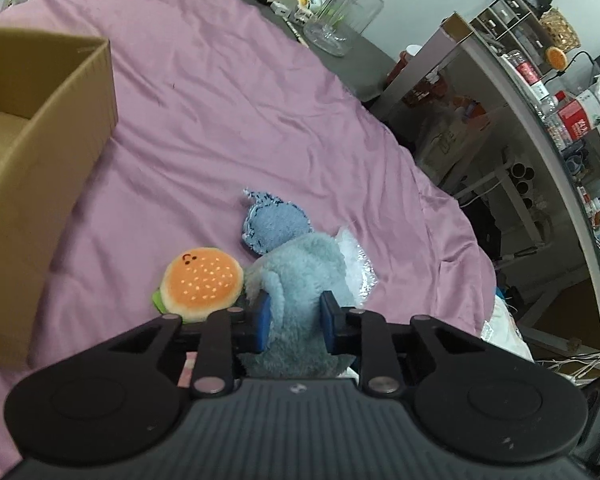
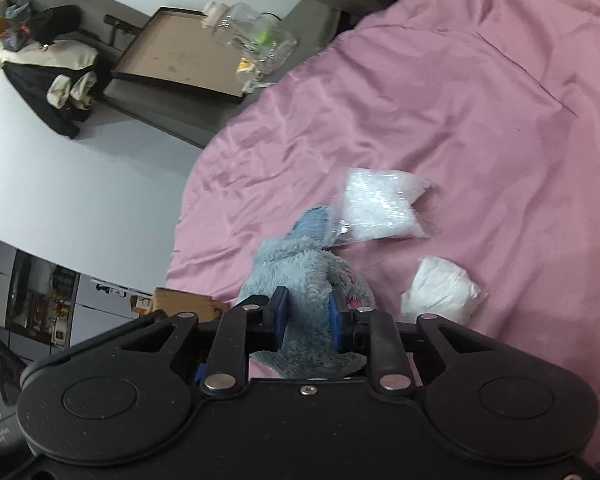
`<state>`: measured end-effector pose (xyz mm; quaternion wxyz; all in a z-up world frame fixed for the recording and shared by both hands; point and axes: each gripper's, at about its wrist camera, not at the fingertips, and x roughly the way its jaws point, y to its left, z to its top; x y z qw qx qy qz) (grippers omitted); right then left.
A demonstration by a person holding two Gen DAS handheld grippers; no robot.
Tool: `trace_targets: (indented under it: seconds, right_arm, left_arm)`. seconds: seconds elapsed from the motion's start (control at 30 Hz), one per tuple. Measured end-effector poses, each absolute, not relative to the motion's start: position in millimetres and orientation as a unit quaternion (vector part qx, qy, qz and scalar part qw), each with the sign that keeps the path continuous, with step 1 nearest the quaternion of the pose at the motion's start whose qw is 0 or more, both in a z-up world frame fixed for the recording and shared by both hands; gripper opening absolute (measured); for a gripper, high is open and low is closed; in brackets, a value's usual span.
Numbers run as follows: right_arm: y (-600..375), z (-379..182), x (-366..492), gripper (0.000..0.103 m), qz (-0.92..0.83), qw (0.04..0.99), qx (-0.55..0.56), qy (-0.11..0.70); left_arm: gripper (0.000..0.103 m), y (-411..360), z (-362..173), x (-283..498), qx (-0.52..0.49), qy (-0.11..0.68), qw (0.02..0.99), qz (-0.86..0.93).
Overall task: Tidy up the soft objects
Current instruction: 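Reach the right tool to the grey-blue plush toy and grasp it, then carry the grey-blue plush with the right tool over the cardboard box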
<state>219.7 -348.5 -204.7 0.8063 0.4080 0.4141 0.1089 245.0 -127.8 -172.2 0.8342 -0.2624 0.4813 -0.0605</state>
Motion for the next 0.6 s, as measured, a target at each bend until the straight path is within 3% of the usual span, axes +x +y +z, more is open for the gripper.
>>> trace_targets:
  seconds: [0.6]
  right_arm:
    - [-294, -120, 172, 0.021, 0.127, 0.857, 0.338, 0.368]
  left_arm:
    - [0.024, -79, -101, 196, -0.263, 0.438, 0.853, -0.103]
